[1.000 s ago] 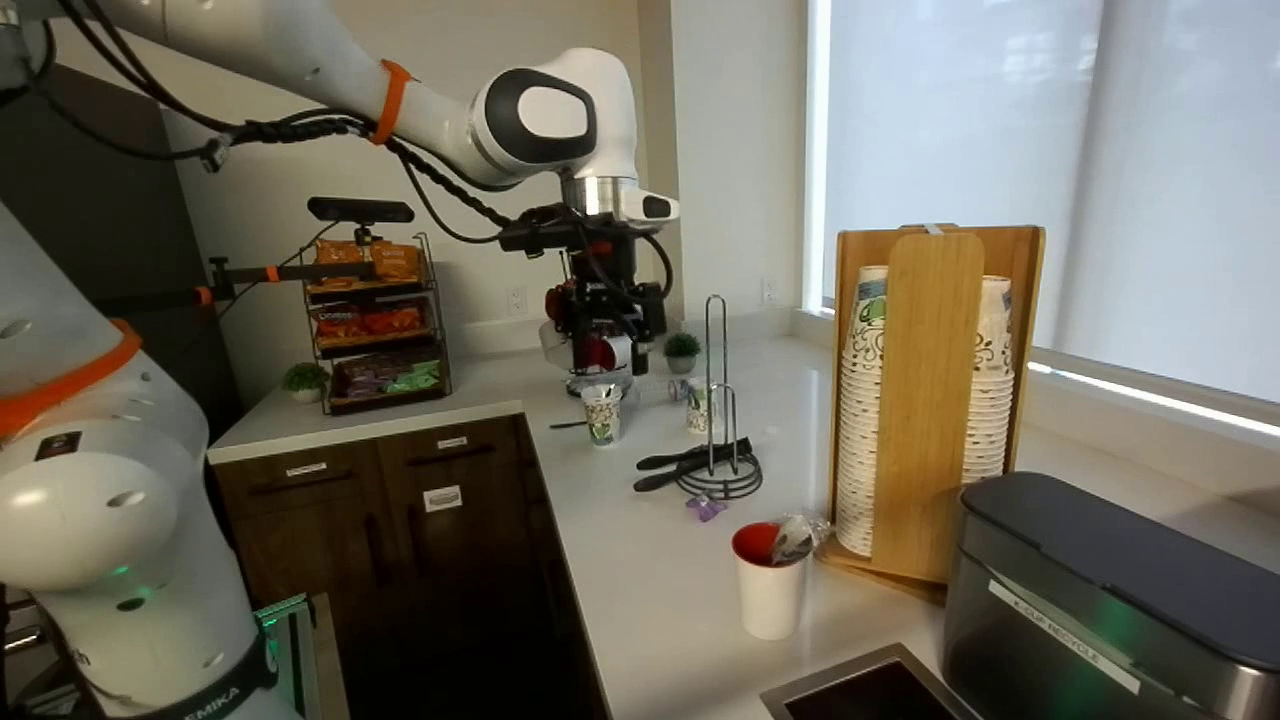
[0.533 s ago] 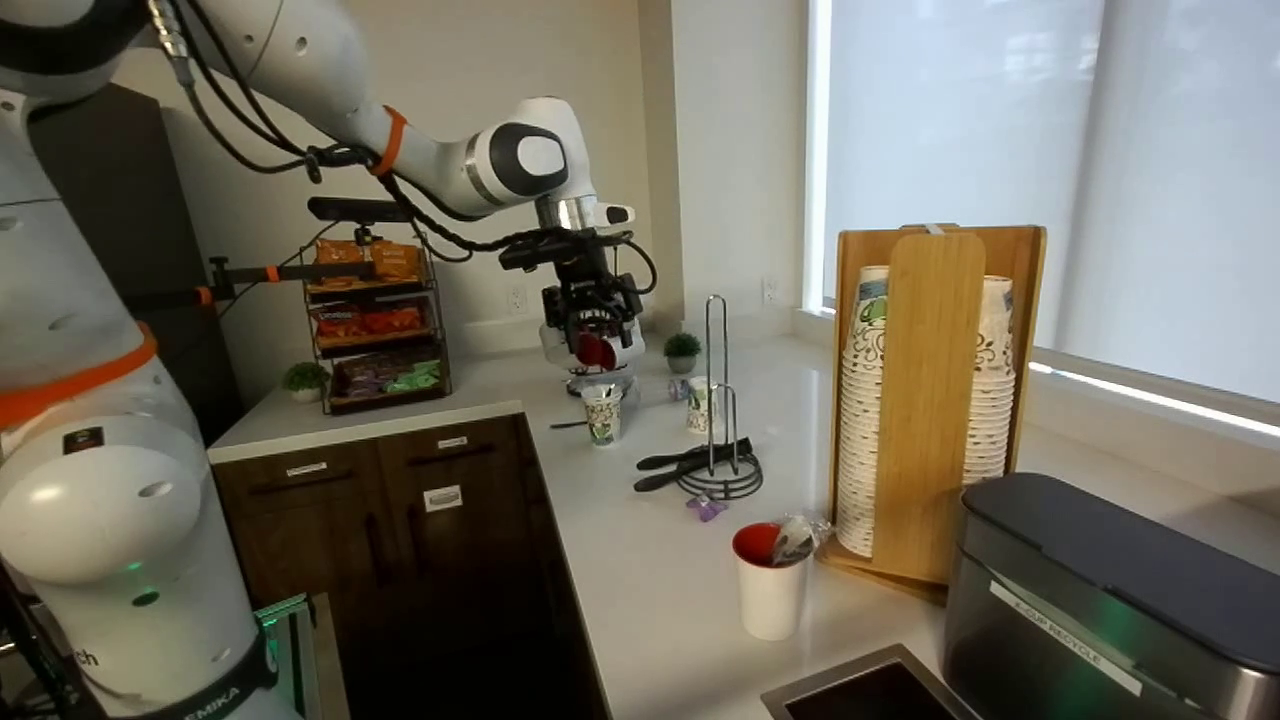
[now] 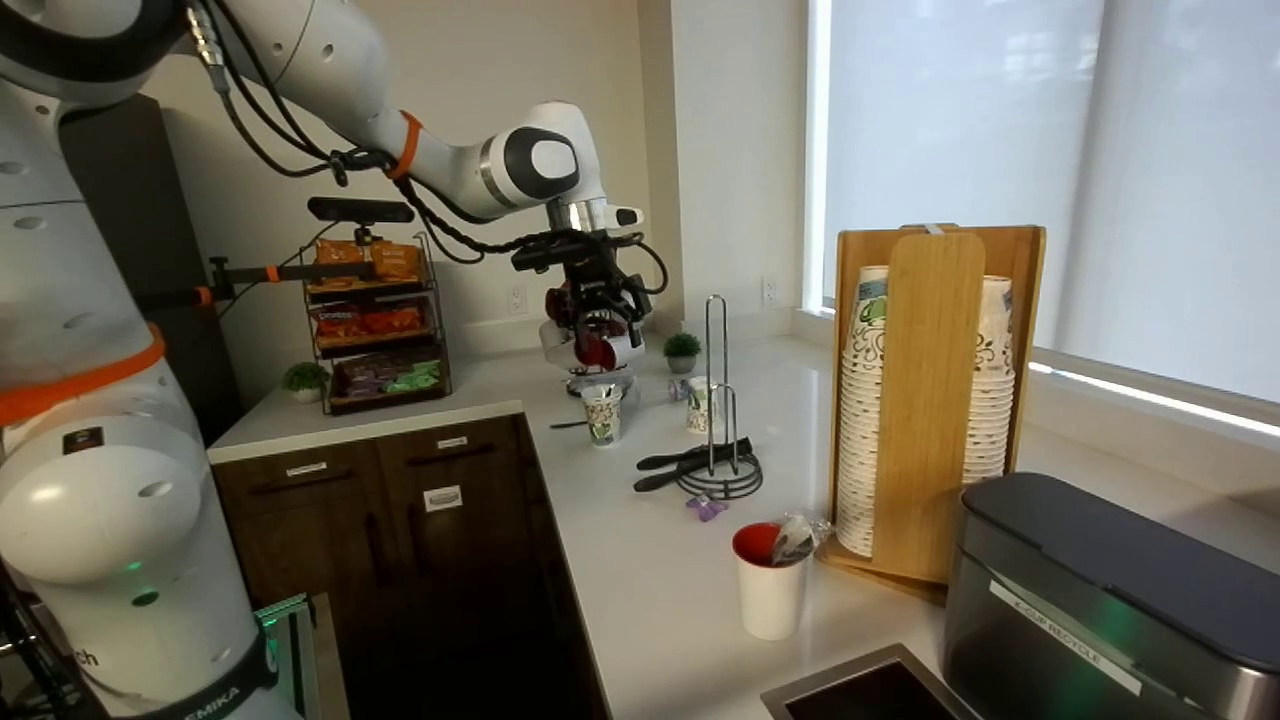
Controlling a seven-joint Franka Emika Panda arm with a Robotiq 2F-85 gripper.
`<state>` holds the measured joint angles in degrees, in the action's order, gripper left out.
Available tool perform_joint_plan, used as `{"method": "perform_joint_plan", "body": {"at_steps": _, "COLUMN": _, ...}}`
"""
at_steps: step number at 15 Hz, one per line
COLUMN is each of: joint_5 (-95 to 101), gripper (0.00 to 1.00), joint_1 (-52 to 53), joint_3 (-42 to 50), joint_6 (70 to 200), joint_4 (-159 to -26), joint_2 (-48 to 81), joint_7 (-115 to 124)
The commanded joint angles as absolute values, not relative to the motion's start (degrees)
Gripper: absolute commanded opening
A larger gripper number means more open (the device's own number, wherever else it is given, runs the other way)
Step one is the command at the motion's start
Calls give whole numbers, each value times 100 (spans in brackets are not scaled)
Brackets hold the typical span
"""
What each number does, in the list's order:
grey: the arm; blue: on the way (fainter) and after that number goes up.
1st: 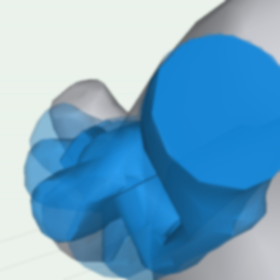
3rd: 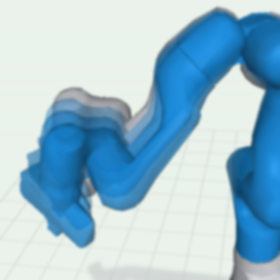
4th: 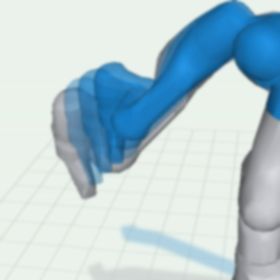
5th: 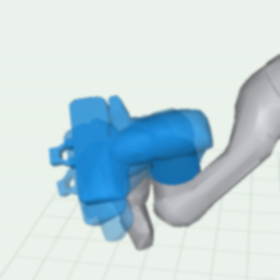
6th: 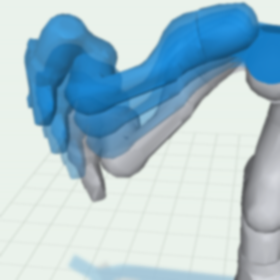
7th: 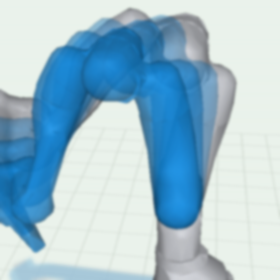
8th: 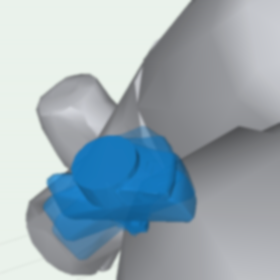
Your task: Put the cup on the silver object
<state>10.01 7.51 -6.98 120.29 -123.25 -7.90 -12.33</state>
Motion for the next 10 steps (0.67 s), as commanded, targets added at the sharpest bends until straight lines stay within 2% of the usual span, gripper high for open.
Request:
{"method": "perform_joint_plan", "body": {"at_steps": 1, "joint_5": 1001, "gripper": 100, "joint_1": 752, "joint_3": -699, "joint_6": 12019, "joint_4": -12315, "joint_2": -788, "joint_7": -1231}}
{"method": "perform_joint_plan", "body": {"at_steps": 5, "joint_5": 795, "gripper": 100, "joint_1": 789, "joint_3": -720, "joint_6": 12147, "joint_4": -12218, "joint_2": -634, "joint_7": -1096}}
{"method": "perform_joint_plan", "body": {"at_steps": 10, "joint_5": 1143, "gripper": 100, "joint_1": 889, "joint_3": -1016, "joint_6": 13965, "joint_4": -11667, "joint_2": 334, "joint_7": 492}}
